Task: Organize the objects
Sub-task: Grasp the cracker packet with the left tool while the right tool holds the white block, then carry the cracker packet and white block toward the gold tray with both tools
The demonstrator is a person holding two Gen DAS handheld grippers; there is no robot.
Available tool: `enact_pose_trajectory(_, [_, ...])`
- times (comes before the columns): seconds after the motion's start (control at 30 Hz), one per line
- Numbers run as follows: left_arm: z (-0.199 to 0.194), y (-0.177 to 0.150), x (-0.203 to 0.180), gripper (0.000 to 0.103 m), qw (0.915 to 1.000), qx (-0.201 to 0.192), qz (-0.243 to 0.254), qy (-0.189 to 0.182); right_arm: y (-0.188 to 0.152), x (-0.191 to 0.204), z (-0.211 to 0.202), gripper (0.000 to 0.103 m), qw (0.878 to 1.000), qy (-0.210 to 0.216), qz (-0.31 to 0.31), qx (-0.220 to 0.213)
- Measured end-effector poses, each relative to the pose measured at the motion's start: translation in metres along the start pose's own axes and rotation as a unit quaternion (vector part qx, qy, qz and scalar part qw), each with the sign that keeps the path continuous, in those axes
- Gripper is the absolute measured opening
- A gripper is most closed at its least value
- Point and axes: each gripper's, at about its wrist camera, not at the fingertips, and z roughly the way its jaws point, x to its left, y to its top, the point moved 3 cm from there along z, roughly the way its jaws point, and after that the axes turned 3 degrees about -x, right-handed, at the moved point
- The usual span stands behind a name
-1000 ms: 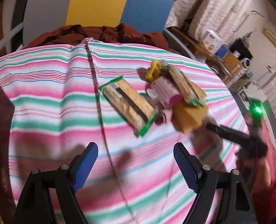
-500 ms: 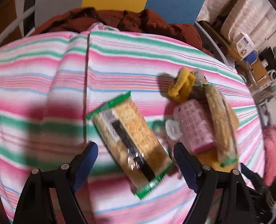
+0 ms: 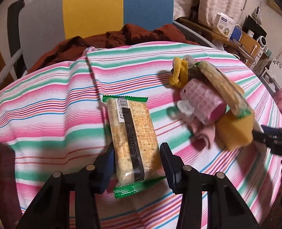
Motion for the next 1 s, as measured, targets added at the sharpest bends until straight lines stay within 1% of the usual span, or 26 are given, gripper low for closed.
enact_pose_trajectory(0.1, [-0.002, -0.005, 0.003, 0.048, 1.0, -0.008, 0.002, 0.004, -0.001, 0.0, 0.0, 0.079, 1.0, -0.003, -0.001, 0.0])
enact_pose_trajectory(0.2, [-0.001, -0.007, -0.003, 0.048, 0.9995, -0.016, 0.024, 0.01, -0.001, 0.002, 0.0, 0.078, 1.0, -0.009, -0.008, -0.003])
enact_pose_trajectory(0.27, [-0.003, -0.012, -0.005, 0.047, 0.9987, -0.029, 0.042, 0.01, 0.0, 0.001, -0.003, 0.077, 1.0, -0.015, -0.01, -0.009])
enact_pose_trajectory(0.37, [-0.011, -0.027, -0.003, 0.047, 0.9962, -0.059, 0.064, 0.01, 0.002, -0.002, -0.01, 0.076, 0.999, -0.022, -0.004, -0.03])
enact_pose_trajectory(0.43, [-0.016, -0.034, -0.002, 0.047, 0.995, -0.068, 0.072, 0.01, 0.004, -0.006, -0.014, 0.076, 0.999, -0.026, 0.005, -0.039])
enact_pose_trajectory(0.53, [-0.023, -0.041, 0.001, 0.047, 0.9959, -0.069, 0.058, -0.001, 0.005, -0.011, -0.015, 0.076, 0.999, -0.03, 0.014, -0.042])
enact_pose_trajectory(0.73, [-0.032, -0.052, 0.001, 0.046, 0.9959, -0.073, 0.05, -0.016, 0.004, -0.011, -0.013, 0.076, 0.998, -0.043, 0.016, -0.035])
enact_pose_trajectory(0.93, [-0.045, -0.067, 0.003, 0.045, 0.9963, -0.069, 0.037, -0.035, 0.004, -0.015, -0.033, 0.076, 0.995, -0.063, 0.03, -0.076])
enact_pose_trajectory(1.0, [-0.052, -0.073, 0.005, 0.044, 0.9961, -0.066, 0.032, -0.048, 0.003, -0.014, -0.042, 0.076, 0.994, -0.057, 0.043, -0.084])
